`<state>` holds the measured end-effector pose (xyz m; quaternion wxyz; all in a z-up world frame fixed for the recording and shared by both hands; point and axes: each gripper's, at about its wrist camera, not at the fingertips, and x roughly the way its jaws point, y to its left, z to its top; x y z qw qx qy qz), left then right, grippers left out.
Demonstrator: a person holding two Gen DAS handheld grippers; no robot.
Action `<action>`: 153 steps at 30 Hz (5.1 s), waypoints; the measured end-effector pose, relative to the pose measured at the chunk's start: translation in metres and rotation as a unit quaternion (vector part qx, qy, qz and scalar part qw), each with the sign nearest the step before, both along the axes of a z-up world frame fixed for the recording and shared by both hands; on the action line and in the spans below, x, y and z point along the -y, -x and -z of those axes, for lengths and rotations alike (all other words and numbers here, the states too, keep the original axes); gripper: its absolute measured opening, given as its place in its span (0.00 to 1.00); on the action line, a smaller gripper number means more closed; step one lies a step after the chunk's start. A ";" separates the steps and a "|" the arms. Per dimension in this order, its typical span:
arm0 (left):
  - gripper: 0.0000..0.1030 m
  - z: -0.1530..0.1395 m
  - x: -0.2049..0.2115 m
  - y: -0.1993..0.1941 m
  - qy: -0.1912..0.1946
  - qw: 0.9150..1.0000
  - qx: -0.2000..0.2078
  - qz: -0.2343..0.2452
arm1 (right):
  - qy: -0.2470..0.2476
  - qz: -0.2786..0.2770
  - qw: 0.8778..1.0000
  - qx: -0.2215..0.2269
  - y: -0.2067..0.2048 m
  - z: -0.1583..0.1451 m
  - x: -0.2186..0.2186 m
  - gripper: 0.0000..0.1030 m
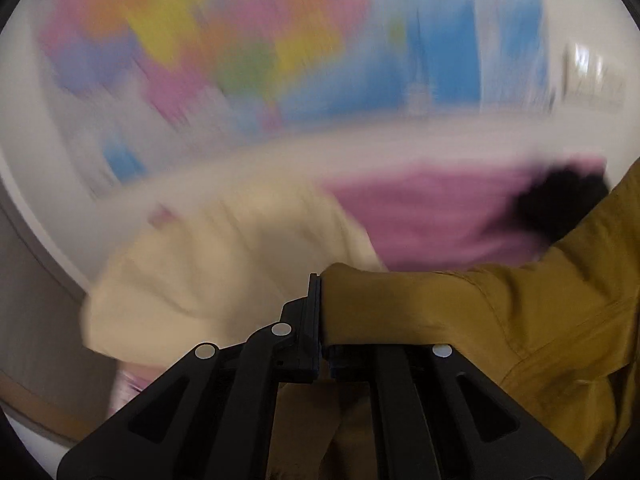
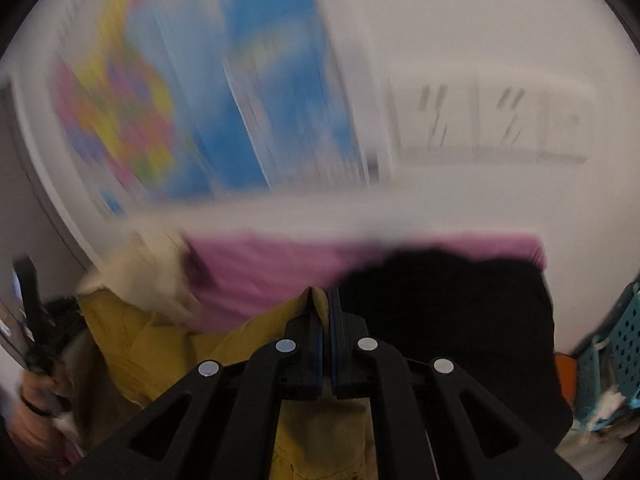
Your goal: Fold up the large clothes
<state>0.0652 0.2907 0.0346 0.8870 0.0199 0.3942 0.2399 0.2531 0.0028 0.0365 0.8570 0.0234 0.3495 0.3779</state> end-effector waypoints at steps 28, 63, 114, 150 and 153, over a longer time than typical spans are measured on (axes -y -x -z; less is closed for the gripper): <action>0.72 0.084 0.009 -0.013 0.233 0.950 -0.118 0.173 | -0.011 -0.178 0.965 -0.190 0.059 0.100 -0.059 0.35; 0.91 0.022 -0.059 -0.133 0.308 0.946 0.036 0.090 | 0.007 -0.032 0.999 -0.041 0.012 0.031 0.071 0.70; 0.92 0.086 0.196 -0.053 0.242 0.904 -0.081 0.344 | -0.362 0.171 0.837 -0.373 0.120 0.269 0.346 0.81; 0.92 0.042 -0.018 0.017 0.289 0.941 0.069 0.160 | 0.111 -0.160 0.975 0.108 0.178 0.040 -0.098 0.49; 0.92 0.049 -0.034 0.018 0.293 0.943 0.062 0.147 | 0.133 -0.185 0.971 0.075 0.183 0.060 -0.111 0.53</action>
